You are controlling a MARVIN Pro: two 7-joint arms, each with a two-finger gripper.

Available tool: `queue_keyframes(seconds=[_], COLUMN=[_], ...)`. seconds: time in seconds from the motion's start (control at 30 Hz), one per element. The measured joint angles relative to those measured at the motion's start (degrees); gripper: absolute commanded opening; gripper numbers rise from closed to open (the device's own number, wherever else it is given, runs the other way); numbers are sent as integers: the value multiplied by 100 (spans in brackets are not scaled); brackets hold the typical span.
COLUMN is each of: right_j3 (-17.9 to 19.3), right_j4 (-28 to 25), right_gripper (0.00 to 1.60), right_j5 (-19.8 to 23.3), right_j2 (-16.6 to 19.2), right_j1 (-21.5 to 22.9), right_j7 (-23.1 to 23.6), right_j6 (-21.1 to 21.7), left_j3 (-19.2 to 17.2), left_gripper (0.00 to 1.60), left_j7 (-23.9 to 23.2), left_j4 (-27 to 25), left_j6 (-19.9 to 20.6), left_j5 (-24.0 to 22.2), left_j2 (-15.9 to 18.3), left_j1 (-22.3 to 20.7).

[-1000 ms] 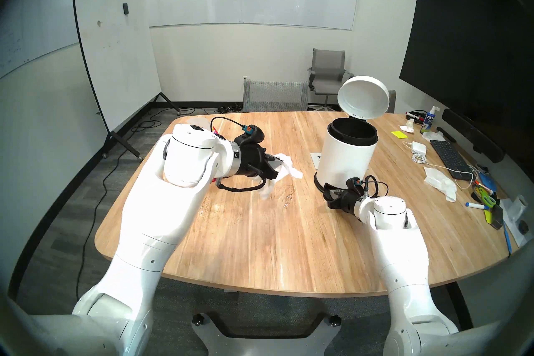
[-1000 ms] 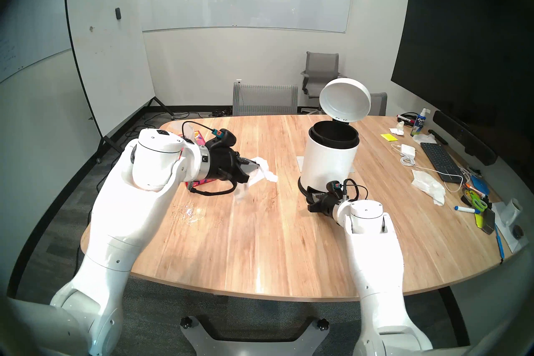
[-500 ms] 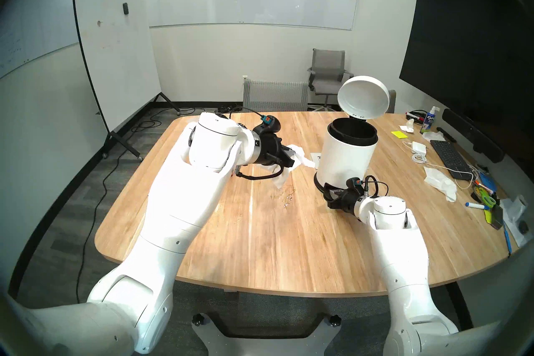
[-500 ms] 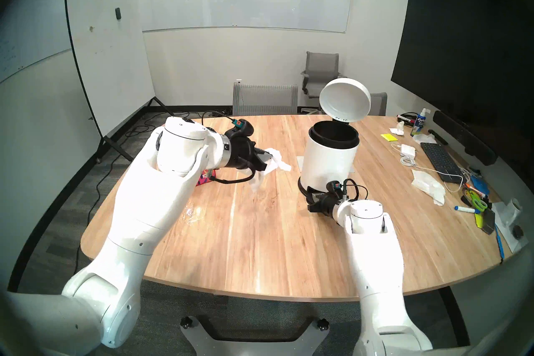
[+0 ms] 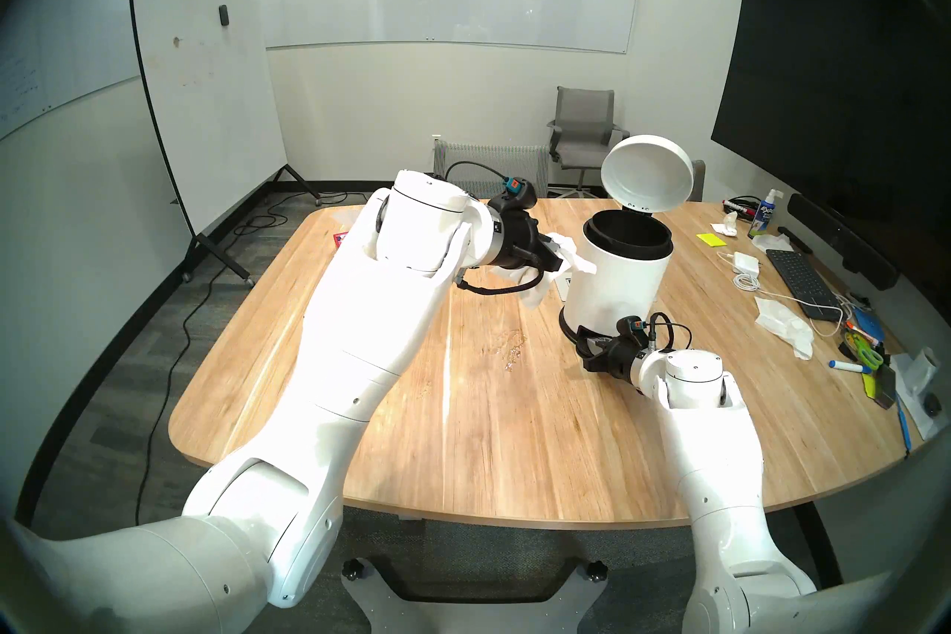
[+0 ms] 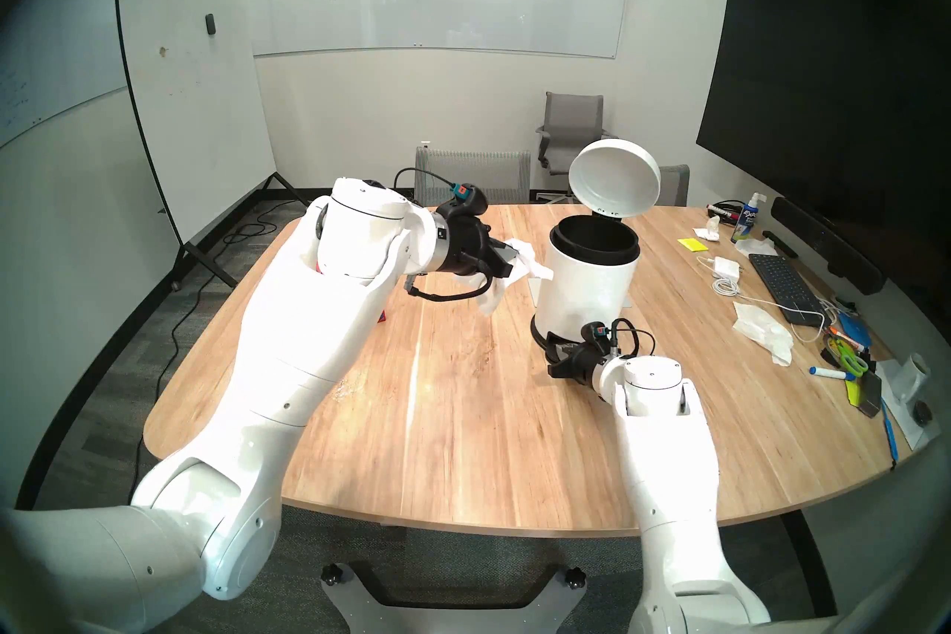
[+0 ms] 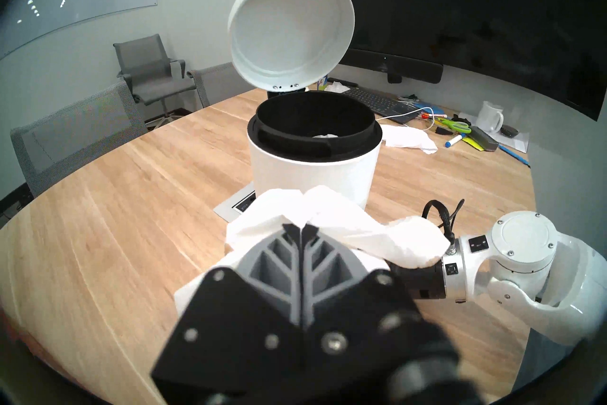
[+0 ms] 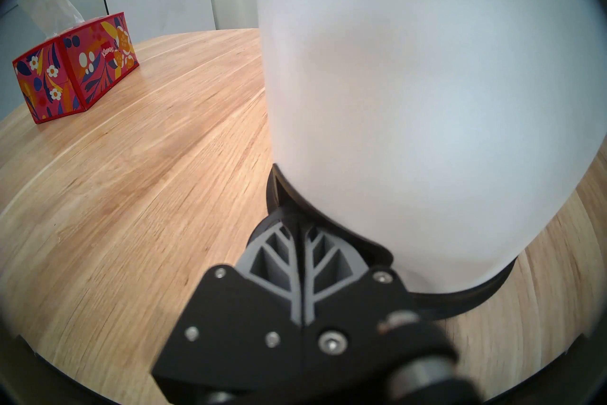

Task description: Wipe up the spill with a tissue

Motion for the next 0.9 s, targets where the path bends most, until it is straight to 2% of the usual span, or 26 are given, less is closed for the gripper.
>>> queue_keyframes(seconds=[0.67, 0.9], right_j3=[0, 0], right_j4=[0, 0], right_gripper=[0, 0], right_j5=[-2, -3], right_j2=[-2, -3], right_j1=[0, 0], right_j7=[-3, -4], right_j6=[-2, -2], left_j3=[250, 256], left_gripper=[0, 0], left_j7=[404, 553], left_j4=[945, 1513], left_j6=[1, 1], left_j5=[-1, -2], left_j2=[-757, -1020], left_j1=[-873, -1229])
